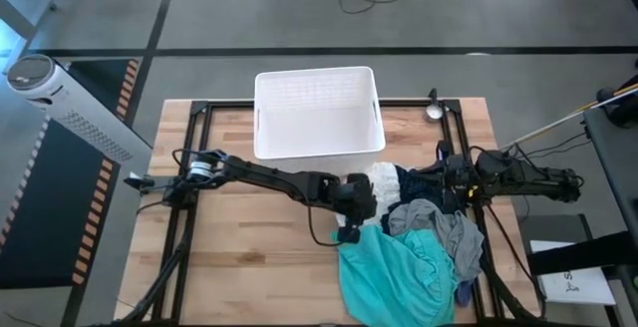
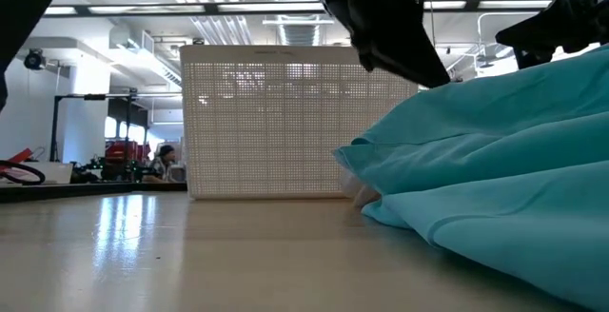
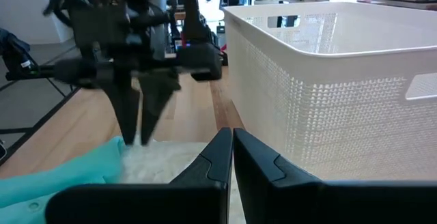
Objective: Sort clothes
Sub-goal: Put the white shirt into the white laundry bin
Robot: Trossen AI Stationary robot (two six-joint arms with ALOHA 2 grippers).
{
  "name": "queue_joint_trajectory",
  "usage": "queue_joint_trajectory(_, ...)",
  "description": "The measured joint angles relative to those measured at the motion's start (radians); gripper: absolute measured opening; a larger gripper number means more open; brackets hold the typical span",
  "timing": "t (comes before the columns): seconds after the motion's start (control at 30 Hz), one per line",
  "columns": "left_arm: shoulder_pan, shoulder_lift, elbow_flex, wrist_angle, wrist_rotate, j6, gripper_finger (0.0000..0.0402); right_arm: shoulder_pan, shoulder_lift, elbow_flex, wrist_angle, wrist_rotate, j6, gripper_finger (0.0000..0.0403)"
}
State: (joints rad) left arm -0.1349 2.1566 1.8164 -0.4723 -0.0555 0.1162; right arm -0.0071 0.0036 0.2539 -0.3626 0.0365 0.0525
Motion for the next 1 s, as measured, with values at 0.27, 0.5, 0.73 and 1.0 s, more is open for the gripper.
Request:
queue_joint_trajectory(0.27,0.002,0.039,0.0,0.042,-0.145,0.001,0.0174,0.0,0.0,0.0,0.0,0.0,0.0,0.0)
queue_joint_trajectory(0.5,0.007,0.08,0.001,0.048,-0.145,-0.024,0.025,0.0,0.0,0.0,0.0,0.0,0.0,0.0)
queue_joint_trajectory(0.73,0.025,0.124,0.001,0.047,-0.146,-0.052,0.0283,0.0,0.0,0.0,-0.002,0.0,0.0,0.0)
queue_joint_trajectory(1.0,0.027,0.151,0.001,0.035,-0.147,-0.07,0.0249,0.0,0.0,0.0,0.0,0.0,0.0,0.0)
